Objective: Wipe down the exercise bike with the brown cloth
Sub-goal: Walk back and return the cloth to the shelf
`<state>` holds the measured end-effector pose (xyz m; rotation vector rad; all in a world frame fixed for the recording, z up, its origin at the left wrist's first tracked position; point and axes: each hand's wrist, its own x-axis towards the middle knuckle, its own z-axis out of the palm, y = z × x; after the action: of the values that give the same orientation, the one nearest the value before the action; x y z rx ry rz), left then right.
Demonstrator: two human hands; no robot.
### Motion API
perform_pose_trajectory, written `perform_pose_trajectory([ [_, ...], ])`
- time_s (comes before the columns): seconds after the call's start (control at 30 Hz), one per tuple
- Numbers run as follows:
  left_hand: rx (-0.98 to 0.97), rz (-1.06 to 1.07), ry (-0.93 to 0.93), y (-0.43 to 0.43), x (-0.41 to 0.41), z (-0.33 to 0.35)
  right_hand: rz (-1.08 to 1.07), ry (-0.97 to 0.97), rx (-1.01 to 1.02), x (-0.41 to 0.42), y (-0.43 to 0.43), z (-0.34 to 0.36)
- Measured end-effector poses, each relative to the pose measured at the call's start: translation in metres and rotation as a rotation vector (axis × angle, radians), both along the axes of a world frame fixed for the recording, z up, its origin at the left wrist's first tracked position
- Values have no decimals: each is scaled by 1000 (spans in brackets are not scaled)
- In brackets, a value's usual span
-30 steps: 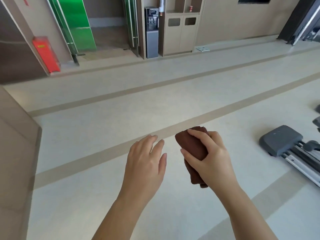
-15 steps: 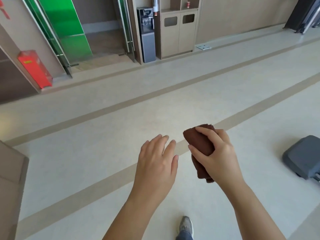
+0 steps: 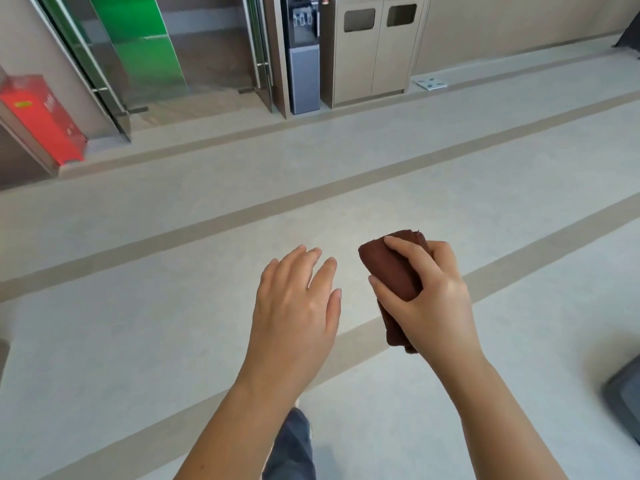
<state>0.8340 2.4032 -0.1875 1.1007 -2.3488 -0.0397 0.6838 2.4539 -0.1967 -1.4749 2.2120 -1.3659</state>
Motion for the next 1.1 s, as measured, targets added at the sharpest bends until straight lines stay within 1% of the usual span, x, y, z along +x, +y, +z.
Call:
perform_pose_trajectory([
  [0.17, 20, 53, 1, -139, -18, -10, 41, 9, -7, -21, -147, 0],
  [0.27, 40, 81, 7, -232, -29, -11, 107, -8, 26, -30, -245, 12],
  [0.33, 24, 106, 31, -293, -41, -6, 128, -8, 6, -41, -307, 23],
  [0.43, -21, 103, 41, -373, -69, 3, 90, -41, -48, -68, -381, 34],
  [0.53, -28, 46, 31, -433, -106, 8, 49, -98, -55, -103, -434, 33],
  [0.63, -50, -18, 32, -490, -155, 8, 9, -142, -56, -148, -484, 29],
  [0.73, -84, -68, 73, -549, -222, 6, -28, -83, -91, -207, -537, 24],
  [0.83, -95, -118, 105, -604, -296, 8, -74, -72, -107, -277, -590, 20],
  [0.97, -72, -120, 84, -674, -387, 21, -89, -52, -88, -369, -662, 30],
  [1.1, -82, -110, 44, -744, -450, 33, -116, -41, -103, -436, -732, 39],
])
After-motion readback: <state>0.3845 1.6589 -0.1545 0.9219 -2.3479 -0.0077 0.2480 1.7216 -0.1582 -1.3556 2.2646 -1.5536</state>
